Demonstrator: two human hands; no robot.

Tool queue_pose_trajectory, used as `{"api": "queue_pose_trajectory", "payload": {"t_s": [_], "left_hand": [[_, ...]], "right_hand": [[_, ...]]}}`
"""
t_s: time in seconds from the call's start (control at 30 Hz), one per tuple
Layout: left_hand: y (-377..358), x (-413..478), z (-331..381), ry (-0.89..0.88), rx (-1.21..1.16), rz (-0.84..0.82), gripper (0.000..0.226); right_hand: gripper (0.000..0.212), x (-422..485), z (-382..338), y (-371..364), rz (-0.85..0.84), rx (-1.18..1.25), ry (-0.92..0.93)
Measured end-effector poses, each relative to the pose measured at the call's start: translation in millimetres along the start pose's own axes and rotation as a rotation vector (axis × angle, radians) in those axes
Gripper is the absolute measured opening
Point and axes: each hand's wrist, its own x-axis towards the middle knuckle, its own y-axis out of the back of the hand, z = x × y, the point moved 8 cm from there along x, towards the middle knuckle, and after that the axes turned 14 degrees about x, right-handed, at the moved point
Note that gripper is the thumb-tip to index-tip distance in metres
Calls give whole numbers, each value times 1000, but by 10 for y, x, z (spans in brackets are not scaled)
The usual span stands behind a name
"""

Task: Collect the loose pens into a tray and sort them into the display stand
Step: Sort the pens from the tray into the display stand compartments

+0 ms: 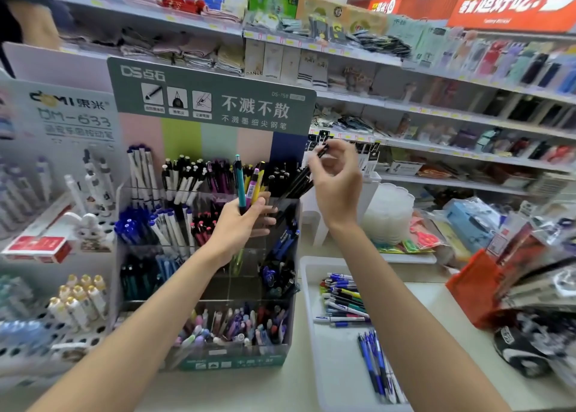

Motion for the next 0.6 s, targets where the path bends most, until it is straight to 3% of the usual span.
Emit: {"api": "queue_pose_trajectory", "payload": {"t_s": [0.13,0.23,0.4,0.6], "left_hand": [[47,38,-69,-17,150,21,24],[-10,40,-79,-15,120,-31,29],[-30,39,-67,-23,101,-50,30],[-58,22,23,-72,67,-78,28]], "right_hand": [[27,144,-117,187,141,-3,93],[26,134,-20,58,73,-52,116],[14,-132,379,-269,-223,-300,103],[19,-224,186,-173,-136,-270,215]]}}
